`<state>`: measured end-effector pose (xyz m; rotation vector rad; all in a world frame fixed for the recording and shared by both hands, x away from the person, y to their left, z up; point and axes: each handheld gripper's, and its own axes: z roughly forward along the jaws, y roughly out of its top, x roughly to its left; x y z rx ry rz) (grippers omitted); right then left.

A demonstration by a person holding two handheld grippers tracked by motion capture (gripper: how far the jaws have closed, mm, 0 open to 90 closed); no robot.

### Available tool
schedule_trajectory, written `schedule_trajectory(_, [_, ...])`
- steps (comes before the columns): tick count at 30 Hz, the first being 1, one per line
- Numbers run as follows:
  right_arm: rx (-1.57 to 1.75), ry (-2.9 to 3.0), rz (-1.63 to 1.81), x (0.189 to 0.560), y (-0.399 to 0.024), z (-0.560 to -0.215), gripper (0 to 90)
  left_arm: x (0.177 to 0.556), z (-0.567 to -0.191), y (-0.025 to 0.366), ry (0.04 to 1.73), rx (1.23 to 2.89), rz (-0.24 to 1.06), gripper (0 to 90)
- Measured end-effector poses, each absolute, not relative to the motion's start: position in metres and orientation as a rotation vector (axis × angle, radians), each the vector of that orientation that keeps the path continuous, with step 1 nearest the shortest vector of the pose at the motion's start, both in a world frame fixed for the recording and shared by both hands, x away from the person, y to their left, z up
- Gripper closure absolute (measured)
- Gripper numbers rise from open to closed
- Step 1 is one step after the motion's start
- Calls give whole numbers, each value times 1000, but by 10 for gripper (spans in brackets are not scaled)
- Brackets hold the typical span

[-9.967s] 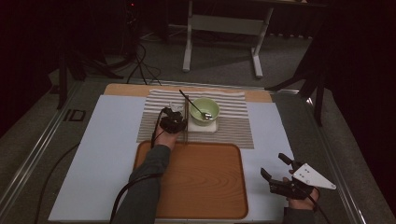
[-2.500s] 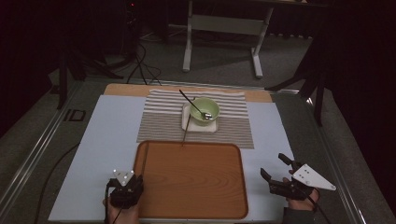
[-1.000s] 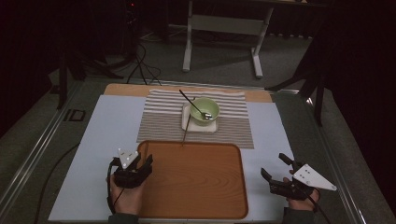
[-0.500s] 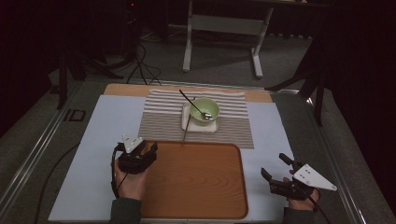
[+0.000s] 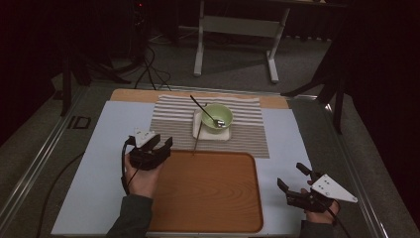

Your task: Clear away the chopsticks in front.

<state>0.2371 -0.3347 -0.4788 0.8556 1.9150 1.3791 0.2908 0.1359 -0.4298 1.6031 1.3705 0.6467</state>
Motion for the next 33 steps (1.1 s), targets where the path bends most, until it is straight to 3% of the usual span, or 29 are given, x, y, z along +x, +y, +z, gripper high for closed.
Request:
schedule_trajectory(17, [853, 1913, 1380, 237, -335, -479, 138, 327, -418, 122, 1279, 1637, 687, 529])
schedule_trajectory(33, [856, 1909, 1382, 237, -336, -479, 138, 361, -435, 112, 1266, 1663, 703, 500])
